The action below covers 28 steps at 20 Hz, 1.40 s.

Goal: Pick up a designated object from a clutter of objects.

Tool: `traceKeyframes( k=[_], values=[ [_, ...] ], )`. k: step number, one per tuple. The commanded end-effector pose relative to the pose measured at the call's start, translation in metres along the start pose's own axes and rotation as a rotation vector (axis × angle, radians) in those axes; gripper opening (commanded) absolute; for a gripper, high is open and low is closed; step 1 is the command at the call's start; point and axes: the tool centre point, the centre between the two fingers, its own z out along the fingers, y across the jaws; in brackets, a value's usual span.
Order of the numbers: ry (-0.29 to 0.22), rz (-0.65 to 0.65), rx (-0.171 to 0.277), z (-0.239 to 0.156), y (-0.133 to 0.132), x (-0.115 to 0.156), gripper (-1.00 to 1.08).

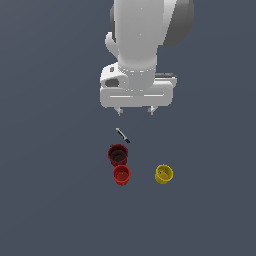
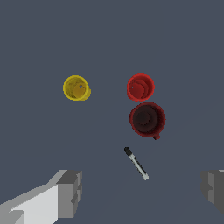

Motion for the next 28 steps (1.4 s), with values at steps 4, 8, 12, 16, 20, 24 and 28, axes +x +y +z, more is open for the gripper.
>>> traceKeyframes(
  k=[4,8,12,16,20,24,28],
  values=[
    [-0.003,-0.002,0.005,0.0,-0.003,0.0,1.0],
    [-0.015,-0.005,0.022,-0.001,-0.012,0.001,1.0],
    [-0.018,-0.003,0.027,-0.002,-0.015,0.0,1.0],
    [-0.016,-0.014,0.024,0.001,-0.013,0.003,1.0],
    [-0.015,-0.046,0.021,0.008,-0.01,0.01,1.0],
    [-0.013,-0.096,0.016,0.021,-0.005,0.021,1.0],
    [-0.011,-0.166,0.009,0.039,0.001,0.035,1.0]
  ],
)
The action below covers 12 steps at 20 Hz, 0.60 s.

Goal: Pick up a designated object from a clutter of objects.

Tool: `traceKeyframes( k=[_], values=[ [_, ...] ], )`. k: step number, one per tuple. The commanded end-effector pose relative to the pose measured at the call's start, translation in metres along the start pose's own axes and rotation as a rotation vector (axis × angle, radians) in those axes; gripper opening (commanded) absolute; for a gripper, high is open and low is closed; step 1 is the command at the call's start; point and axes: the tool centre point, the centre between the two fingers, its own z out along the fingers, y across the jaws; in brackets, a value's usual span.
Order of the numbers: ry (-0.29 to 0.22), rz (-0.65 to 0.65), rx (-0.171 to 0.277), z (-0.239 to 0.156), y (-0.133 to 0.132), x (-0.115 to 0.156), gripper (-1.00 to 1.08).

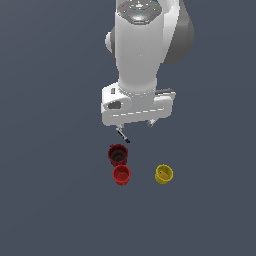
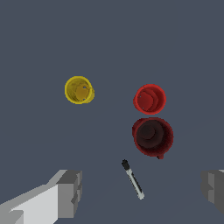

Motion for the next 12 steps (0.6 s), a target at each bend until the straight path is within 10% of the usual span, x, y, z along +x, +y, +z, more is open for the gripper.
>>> traceKeyframes(
  k=[1,12],
  values=[
    [0.0,-0.048,-0.005,0.013,0.006,0.009,1.0],
    [0.001,-0.313,-0.026,0.088,0.039,0.05,1.0]
  ],
)
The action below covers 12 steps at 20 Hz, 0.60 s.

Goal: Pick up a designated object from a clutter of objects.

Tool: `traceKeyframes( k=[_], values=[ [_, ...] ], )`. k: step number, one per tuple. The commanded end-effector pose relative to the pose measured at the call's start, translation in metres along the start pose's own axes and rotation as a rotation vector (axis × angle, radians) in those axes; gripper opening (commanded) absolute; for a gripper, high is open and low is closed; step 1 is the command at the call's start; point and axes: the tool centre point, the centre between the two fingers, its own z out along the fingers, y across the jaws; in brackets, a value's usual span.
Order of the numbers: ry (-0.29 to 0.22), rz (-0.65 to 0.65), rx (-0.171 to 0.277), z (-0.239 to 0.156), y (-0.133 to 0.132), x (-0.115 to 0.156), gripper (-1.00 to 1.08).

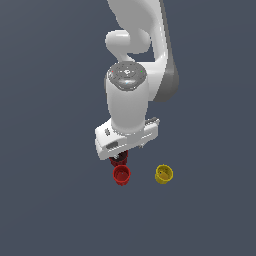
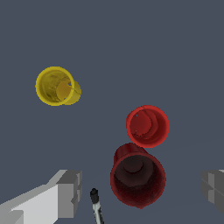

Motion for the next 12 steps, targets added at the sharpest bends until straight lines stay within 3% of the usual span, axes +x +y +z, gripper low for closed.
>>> traceKeyframes(
  k=[1,12],
  values=[
    [0.0,-0.063,-0.004,0.019,0.009,0.006,1.0],
    [0.001,-0.265,-0.014,0.084,0.036,0.019,1.0]
  ],
)
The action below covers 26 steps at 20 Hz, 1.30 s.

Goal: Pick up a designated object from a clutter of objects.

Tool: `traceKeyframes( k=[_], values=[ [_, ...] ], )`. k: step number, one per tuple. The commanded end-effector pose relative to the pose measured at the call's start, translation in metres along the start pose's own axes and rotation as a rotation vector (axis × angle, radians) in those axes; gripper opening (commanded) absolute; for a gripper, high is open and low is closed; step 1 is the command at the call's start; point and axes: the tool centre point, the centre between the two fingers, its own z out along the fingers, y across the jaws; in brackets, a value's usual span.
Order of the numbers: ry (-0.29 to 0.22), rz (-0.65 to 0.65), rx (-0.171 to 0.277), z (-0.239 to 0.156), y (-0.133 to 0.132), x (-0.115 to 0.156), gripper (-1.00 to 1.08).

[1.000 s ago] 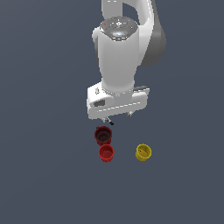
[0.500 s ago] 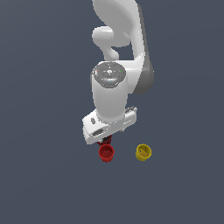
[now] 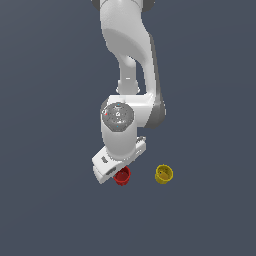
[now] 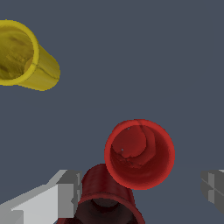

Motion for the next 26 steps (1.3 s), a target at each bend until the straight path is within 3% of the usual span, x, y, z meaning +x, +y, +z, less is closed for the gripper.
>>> traceKeyframes(
  k=[1,13,26],
  values=[
    [0.001,-0.033,-0.002,0.01,0.004,0.001,1.0],
    [0.001,-0.069,-0.003,0.027,0.009,0.001,1.0],
    [0.002,-0.074,-0.003,0.074,0.009,0.001,1.0]
  ],
)
